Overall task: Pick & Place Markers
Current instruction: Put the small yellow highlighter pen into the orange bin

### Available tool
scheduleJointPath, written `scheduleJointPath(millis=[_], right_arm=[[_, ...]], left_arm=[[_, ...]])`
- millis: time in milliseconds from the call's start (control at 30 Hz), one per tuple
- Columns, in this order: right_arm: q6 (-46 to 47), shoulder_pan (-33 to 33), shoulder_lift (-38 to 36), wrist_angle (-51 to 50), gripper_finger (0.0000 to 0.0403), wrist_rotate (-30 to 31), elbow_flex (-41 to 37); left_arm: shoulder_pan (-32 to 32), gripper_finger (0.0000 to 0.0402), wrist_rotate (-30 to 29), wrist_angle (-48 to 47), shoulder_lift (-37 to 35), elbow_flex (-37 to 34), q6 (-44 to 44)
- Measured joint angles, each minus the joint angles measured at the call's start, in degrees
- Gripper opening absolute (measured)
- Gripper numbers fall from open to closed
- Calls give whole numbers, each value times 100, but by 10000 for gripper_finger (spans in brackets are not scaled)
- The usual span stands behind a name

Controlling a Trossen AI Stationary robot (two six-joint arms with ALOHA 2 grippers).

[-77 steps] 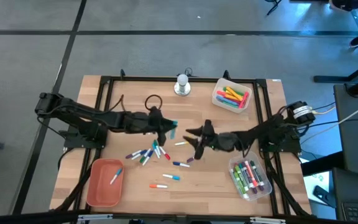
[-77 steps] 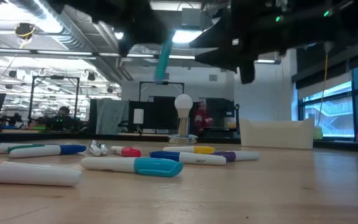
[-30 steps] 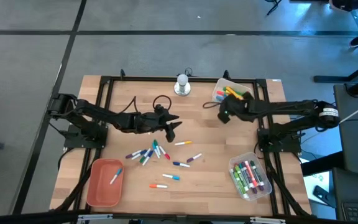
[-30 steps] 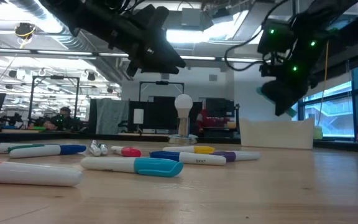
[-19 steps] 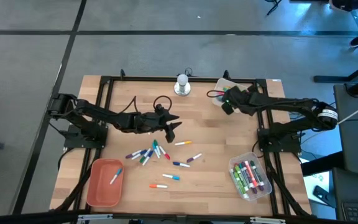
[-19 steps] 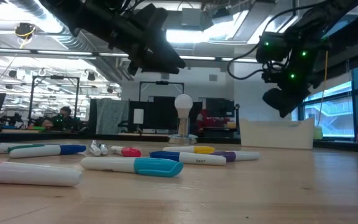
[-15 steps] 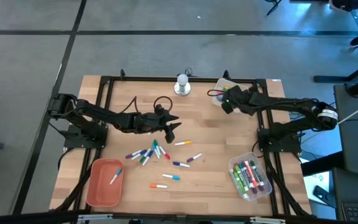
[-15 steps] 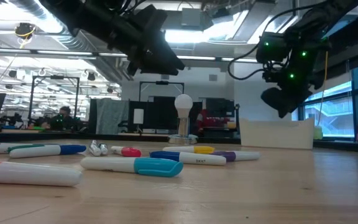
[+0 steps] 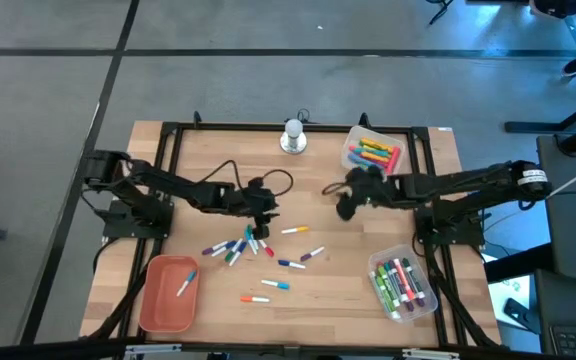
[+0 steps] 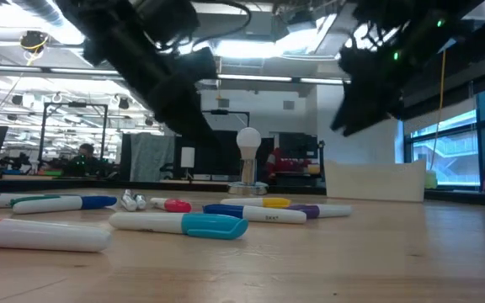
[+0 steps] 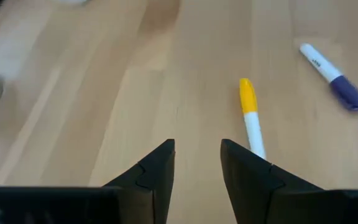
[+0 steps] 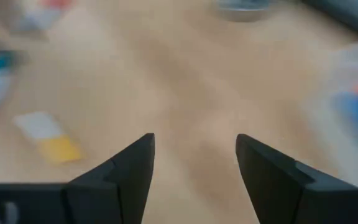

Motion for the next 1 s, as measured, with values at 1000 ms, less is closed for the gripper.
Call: scheduleJointPath(millis=[1000], right_arm=[[1638,1583,1120,537,226,1158,-2]], left_arm=[[-25,143,652,1565,1919,544,293]])
